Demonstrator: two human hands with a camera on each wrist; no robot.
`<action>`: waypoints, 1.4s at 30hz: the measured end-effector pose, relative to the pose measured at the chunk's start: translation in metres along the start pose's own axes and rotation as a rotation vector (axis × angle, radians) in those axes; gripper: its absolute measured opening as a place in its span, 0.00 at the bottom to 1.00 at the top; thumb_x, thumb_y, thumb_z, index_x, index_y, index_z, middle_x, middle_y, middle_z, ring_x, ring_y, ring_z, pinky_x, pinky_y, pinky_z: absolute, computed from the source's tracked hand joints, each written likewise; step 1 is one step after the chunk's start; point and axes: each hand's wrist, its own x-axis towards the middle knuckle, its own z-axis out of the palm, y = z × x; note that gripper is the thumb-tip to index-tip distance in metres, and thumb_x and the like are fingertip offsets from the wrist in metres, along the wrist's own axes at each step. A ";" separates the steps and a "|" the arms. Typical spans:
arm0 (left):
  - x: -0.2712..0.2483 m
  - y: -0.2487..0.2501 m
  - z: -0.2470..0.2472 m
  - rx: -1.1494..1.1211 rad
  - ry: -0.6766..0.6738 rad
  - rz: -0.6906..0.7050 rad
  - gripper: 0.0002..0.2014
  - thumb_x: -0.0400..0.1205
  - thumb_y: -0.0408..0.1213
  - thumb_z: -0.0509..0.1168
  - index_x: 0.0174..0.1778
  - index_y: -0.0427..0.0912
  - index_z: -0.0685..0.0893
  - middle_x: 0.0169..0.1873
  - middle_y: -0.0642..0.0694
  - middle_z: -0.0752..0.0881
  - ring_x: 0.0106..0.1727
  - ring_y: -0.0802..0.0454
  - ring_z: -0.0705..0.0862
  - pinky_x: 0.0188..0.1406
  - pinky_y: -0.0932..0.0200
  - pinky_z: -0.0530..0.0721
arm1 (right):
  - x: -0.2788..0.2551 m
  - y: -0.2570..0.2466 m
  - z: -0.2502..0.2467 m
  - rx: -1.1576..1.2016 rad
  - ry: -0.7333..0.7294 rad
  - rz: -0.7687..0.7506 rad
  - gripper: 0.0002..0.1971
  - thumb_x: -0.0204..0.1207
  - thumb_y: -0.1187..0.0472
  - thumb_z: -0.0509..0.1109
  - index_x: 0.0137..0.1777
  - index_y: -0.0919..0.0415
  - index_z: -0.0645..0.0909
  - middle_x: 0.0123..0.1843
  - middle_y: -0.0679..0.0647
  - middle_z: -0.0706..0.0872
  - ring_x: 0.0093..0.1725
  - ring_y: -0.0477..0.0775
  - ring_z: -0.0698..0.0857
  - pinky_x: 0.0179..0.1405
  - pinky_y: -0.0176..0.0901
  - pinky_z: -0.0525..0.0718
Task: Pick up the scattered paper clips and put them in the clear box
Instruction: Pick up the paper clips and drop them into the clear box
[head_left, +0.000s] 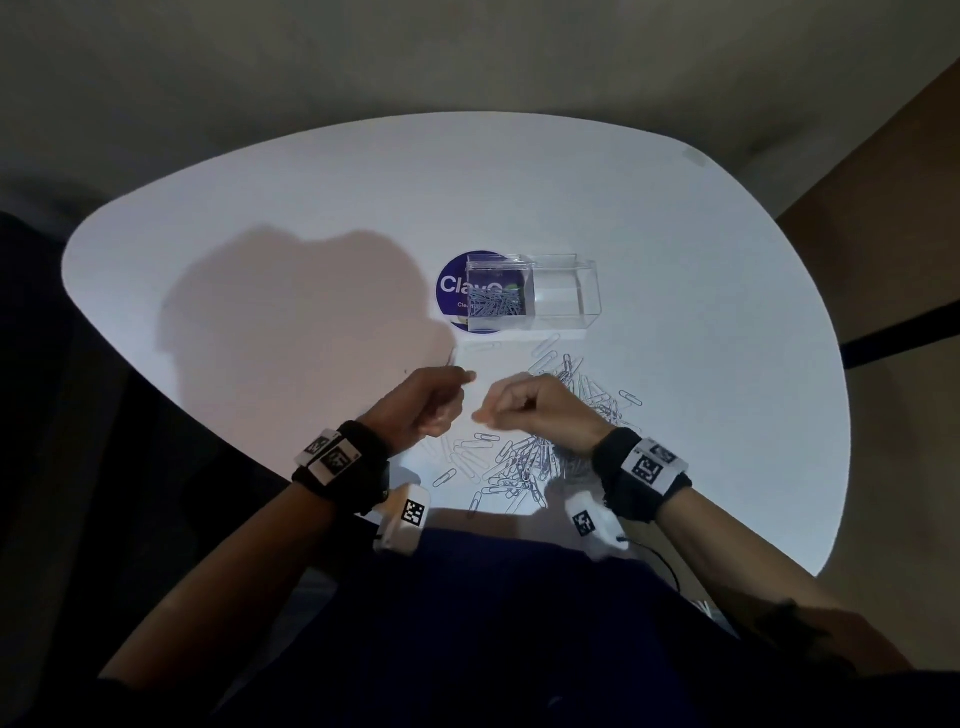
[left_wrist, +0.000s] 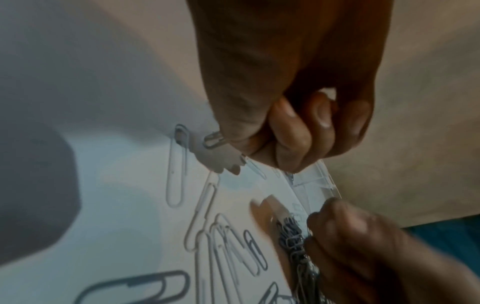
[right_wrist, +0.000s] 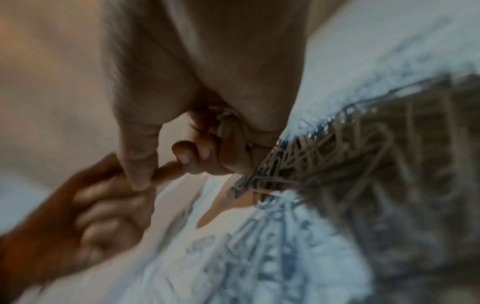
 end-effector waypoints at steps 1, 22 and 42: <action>0.000 -0.002 -0.001 0.060 -0.002 0.023 0.18 0.83 0.39 0.60 0.27 0.45 0.67 0.18 0.47 0.65 0.17 0.53 0.55 0.14 0.66 0.52 | -0.003 0.005 0.004 -0.142 -0.049 -0.049 0.06 0.73 0.65 0.80 0.35 0.58 0.89 0.46 0.52 0.91 0.48 0.55 0.89 0.52 0.54 0.88; -0.045 -0.043 -0.007 1.800 0.062 0.457 0.13 0.71 0.50 0.75 0.39 0.45 0.84 0.33 0.50 0.87 0.32 0.47 0.85 0.30 0.56 0.77 | -0.023 0.031 0.046 -1.105 -0.319 -0.356 0.04 0.73 0.57 0.72 0.43 0.57 0.83 0.50 0.55 0.87 0.47 0.62 0.85 0.48 0.52 0.82; -0.022 -0.007 0.002 0.271 -0.081 0.065 0.08 0.70 0.28 0.57 0.24 0.41 0.70 0.25 0.39 0.82 0.22 0.48 0.68 0.27 0.50 0.55 | -0.023 0.027 -0.015 0.415 0.145 0.155 0.10 0.73 0.76 0.63 0.46 0.71 0.87 0.39 0.63 0.86 0.25 0.52 0.73 0.13 0.34 0.64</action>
